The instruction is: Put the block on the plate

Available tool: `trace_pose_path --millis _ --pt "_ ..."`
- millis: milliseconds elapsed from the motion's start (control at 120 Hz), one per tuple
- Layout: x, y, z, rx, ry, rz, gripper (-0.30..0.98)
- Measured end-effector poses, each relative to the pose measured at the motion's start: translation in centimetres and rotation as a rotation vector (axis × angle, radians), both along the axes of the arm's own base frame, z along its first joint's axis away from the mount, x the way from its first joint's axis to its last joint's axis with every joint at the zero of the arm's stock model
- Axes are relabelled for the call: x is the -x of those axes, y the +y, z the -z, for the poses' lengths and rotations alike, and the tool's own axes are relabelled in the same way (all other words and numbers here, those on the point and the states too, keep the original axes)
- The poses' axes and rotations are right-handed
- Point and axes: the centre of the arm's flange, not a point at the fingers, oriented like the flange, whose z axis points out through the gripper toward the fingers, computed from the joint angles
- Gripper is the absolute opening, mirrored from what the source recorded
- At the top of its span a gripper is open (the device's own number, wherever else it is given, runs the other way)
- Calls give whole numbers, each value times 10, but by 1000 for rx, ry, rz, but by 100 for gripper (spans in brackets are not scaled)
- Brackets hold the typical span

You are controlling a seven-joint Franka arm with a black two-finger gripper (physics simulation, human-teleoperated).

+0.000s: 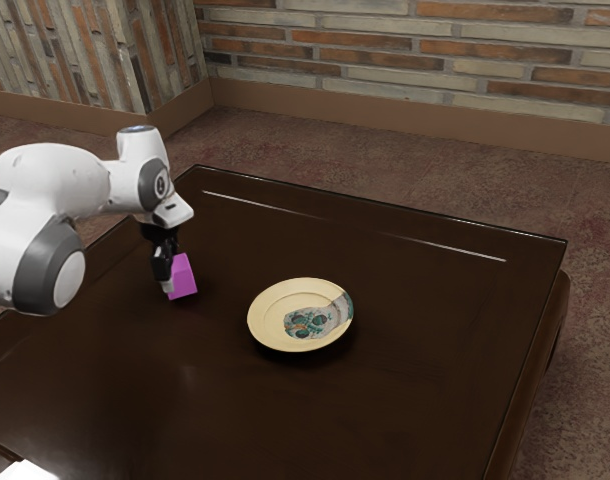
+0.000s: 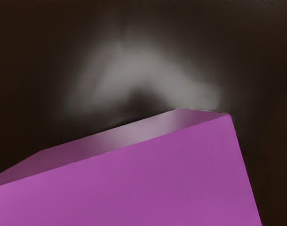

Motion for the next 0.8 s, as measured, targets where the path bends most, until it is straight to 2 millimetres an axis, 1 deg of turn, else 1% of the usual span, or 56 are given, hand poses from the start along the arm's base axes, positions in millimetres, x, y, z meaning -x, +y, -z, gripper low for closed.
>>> trace_pose_path --millis 133,200,283,467,533,583,667,733,800 --pt "-1 0 -1 2 -6 17 48" --pt "-2 -1 -9 2 -18 26 44" --pt "-4 -2 -27 2 -43 37 40" --pt "-5 -1 -81 0 -112 52 35" --pt "-7 -5 -100 -1 -138 63 34" --pt "-13 -14 -115 -5 -160 82 34" --pt "-24 -35 -137 -12 -194 122 34" --pt "-35 -62 -151 -16 -216 164 34" --pt "-45 -97 -161 -18 -234 215 34"
